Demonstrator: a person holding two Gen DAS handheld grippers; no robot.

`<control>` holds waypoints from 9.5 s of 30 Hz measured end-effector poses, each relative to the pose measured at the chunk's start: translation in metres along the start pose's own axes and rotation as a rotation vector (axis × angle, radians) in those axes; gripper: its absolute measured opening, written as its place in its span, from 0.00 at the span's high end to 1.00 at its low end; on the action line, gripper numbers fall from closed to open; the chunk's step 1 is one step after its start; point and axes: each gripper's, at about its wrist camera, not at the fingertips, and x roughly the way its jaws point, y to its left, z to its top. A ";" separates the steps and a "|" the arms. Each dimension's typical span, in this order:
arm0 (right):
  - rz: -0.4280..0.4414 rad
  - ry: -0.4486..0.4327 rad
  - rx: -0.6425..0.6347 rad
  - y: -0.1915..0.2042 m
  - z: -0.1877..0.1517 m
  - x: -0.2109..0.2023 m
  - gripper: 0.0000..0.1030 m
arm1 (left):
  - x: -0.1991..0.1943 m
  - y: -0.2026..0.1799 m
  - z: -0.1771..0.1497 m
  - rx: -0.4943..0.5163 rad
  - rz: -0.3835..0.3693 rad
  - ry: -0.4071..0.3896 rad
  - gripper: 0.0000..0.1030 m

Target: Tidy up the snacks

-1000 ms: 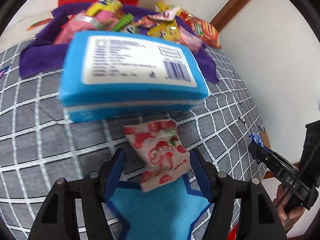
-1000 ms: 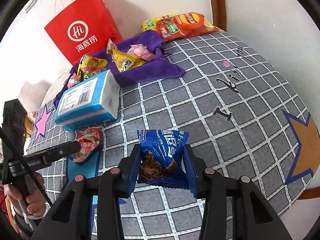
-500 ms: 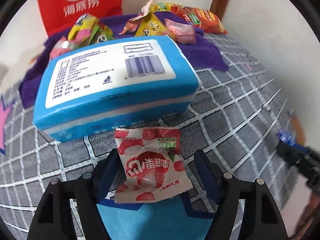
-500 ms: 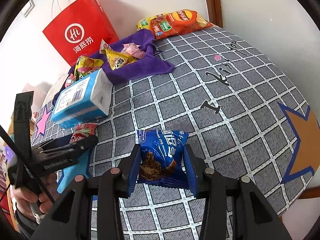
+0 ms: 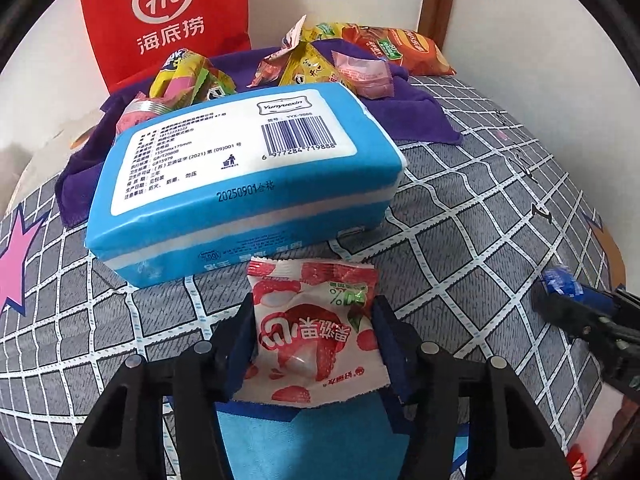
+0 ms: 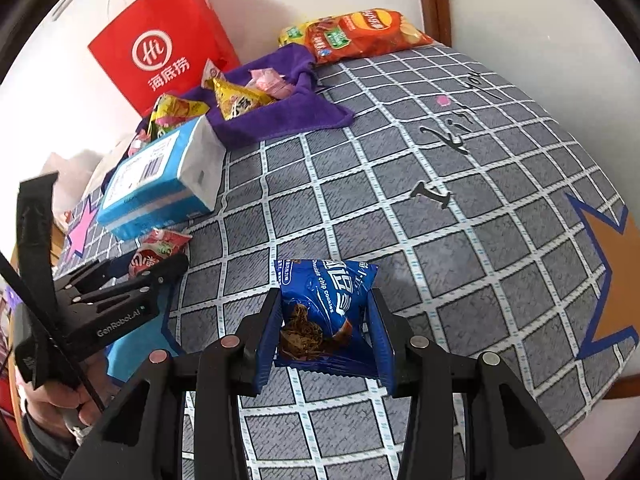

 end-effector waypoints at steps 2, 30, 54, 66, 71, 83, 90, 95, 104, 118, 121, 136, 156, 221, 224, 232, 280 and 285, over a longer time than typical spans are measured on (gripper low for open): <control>-0.017 0.010 -0.026 0.004 -0.002 0.011 0.59 | 0.001 0.000 0.000 -0.001 0.001 -0.003 0.48; -0.071 -0.030 -0.149 0.041 -0.005 -0.015 0.59 | -0.042 0.028 -0.006 -0.079 -0.150 -0.023 0.51; 0.020 -0.162 -0.084 0.109 0.074 -0.053 0.59 | -0.109 0.110 0.057 -0.084 -0.114 -0.188 0.51; 0.010 -0.190 -0.080 0.119 0.122 -0.040 0.59 | -0.097 0.124 0.107 -0.068 -0.113 -0.222 0.51; 0.011 -0.198 -0.084 0.125 0.143 -0.032 0.59 | -0.088 0.130 0.128 -0.071 -0.125 -0.231 0.51; 0.004 -0.173 -0.112 0.136 0.165 -0.008 0.59 | -0.056 0.152 0.142 -0.110 -0.162 -0.205 0.51; 0.027 -0.160 -0.105 0.137 0.171 0.007 0.59 | -0.049 0.162 0.143 -0.132 -0.156 -0.194 0.51; 0.032 -0.167 -0.123 0.138 0.179 0.010 0.59 | -0.046 0.164 0.143 -0.134 -0.140 -0.193 0.51; 0.041 -0.188 -0.141 0.127 0.199 0.015 0.59 | -0.040 0.158 0.147 -0.115 -0.108 -0.188 0.51; 0.064 -0.195 -0.183 0.110 0.248 0.042 0.59 | -0.026 0.130 0.191 -0.095 -0.126 -0.188 0.51; 0.058 -0.185 -0.193 0.107 0.256 0.056 0.59 | -0.013 0.125 0.196 -0.097 -0.136 -0.174 0.51; 0.043 -0.114 -0.264 0.113 0.269 0.109 0.59 | 0.031 0.117 0.196 -0.090 -0.129 -0.100 0.51; 0.035 -0.026 -0.261 0.114 0.267 0.134 0.57 | 0.043 0.122 0.196 -0.106 -0.116 -0.084 0.50; -0.071 -0.268 -0.086 0.103 -0.029 -0.195 0.00 | -0.257 0.039 -0.051 -0.127 0.009 -0.335 0.04; -0.069 -0.281 -0.097 0.103 -0.042 -0.203 0.00 | -0.263 0.035 -0.060 -0.118 0.012 -0.344 0.04; -0.065 -0.310 -0.112 0.109 -0.054 -0.210 0.00 | -0.271 0.038 -0.067 -0.132 0.022 -0.355 0.04; -0.065 -0.330 -0.101 0.107 -0.064 -0.217 0.00 | -0.282 0.033 -0.069 -0.125 0.015 -0.371 0.04; -0.066 -0.331 -0.102 0.107 -0.063 -0.217 0.00 | -0.281 0.033 -0.069 -0.124 0.015 -0.372 0.04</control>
